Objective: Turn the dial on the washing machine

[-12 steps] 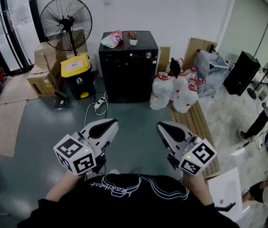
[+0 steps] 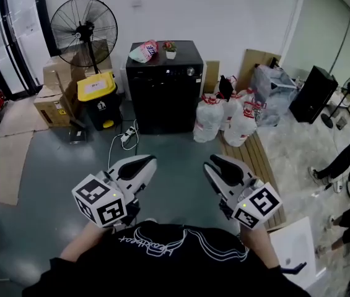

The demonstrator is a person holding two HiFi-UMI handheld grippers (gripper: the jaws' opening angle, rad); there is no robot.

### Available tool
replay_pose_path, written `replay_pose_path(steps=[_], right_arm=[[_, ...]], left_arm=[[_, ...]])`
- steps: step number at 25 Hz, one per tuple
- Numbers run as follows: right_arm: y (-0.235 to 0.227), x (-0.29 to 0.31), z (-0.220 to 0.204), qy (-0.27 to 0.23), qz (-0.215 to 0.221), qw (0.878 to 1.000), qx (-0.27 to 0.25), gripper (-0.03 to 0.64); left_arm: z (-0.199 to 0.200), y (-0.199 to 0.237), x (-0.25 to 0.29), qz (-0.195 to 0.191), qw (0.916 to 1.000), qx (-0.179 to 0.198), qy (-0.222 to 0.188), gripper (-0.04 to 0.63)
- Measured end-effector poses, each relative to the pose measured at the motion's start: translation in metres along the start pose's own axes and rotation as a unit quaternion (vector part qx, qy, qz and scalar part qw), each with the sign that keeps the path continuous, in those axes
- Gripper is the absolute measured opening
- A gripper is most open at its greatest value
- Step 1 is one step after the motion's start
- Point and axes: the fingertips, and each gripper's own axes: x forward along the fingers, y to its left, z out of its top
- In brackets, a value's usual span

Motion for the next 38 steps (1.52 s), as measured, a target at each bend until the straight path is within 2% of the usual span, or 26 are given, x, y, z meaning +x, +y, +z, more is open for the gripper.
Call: replay_pose_path(steps=[4, 15, 21, 26, 32, 38], right_arm=[[-0.009, 0.001, -0.004, 0.008, -0.021, 1.0, -0.005, 0.205], [-0.047, 0.015, -0.024, 0.028, -0.065, 0.997, -0.006, 0.351], [-0.075, 0.034, -0.036, 0.034, -0.086, 0.996, 0.002, 0.375], [-0.103, 0.069, -0.044, 0.044, -0.089, 0.995, 0.001, 0.391], [-0.16, 0.122, -0.051, 0.059, -0.102, 0.993, 0.006, 0.399], [-0.237, 0.189, -0.069, 0.083, -0.119, 0.989, 0.027, 0.407]], left_arm=[[-0.003, 0.005, 0.001, 0.003, 1.0, 0.0, 0.004, 0.005], [-0.02, 0.049, 0.023, 0.005, 0.9996, -0.026, 0.01, 0.006], [-0.022, 0.073, 0.048, -0.017, 0.9996, -0.02, 0.01, 0.005], [-0.019, 0.112, 0.068, -0.017, 0.9995, -0.026, 0.005, 0.005], [-0.012, 0.183, 0.104, -0.004, 0.9989, -0.047, 0.007, 0.005], [-0.005, 0.269, 0.17, 0.001, 0.998, -0.055, 0.03, 0.005]])
